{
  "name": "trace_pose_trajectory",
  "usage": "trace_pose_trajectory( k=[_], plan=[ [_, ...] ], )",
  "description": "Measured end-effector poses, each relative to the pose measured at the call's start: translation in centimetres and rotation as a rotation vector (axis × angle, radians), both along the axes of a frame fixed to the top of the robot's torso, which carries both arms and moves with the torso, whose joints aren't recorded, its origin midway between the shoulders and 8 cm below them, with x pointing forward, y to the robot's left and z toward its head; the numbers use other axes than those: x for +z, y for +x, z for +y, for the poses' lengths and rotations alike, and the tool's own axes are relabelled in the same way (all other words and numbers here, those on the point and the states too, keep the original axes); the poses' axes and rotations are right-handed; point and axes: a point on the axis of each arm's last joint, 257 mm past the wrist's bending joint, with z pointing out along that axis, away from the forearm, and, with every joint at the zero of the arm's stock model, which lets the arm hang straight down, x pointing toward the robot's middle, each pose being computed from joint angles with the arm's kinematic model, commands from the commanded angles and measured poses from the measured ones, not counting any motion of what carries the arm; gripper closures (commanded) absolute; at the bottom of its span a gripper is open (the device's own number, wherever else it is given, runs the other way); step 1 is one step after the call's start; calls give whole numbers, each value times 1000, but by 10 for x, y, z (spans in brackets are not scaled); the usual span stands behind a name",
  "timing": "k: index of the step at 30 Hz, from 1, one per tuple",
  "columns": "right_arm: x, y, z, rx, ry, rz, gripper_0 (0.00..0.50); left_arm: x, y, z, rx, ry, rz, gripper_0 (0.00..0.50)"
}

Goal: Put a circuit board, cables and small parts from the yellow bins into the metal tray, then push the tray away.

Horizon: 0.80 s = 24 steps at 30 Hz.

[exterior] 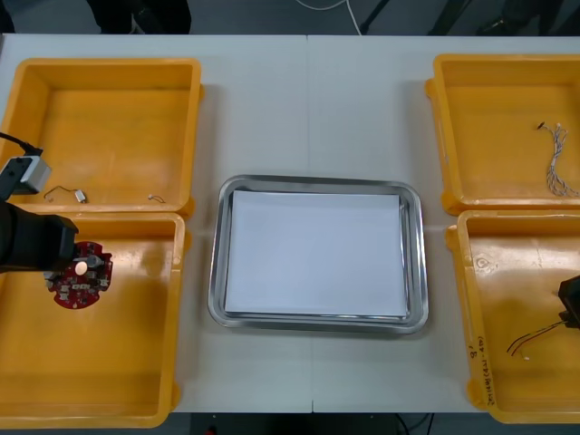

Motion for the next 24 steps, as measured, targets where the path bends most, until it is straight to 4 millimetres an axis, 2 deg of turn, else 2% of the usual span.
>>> trace_pose_trajectory(
  k=[7,11,17,24],
  plan=[
    [49,-7,-4,13,-49,-2,500,27,6,-20,-37,-4,-21,498],
    [74,-17,-9,21,-92,10,500,40,12,-40,36,-67,-37,495],
    [110,-11,-15,45,-164,-53,500,43,17,-71,209,-185,0,494],
    [133,-7,-12,134,-200,-79,500,42,20,-107,130,-140,1,492]
  ],
)
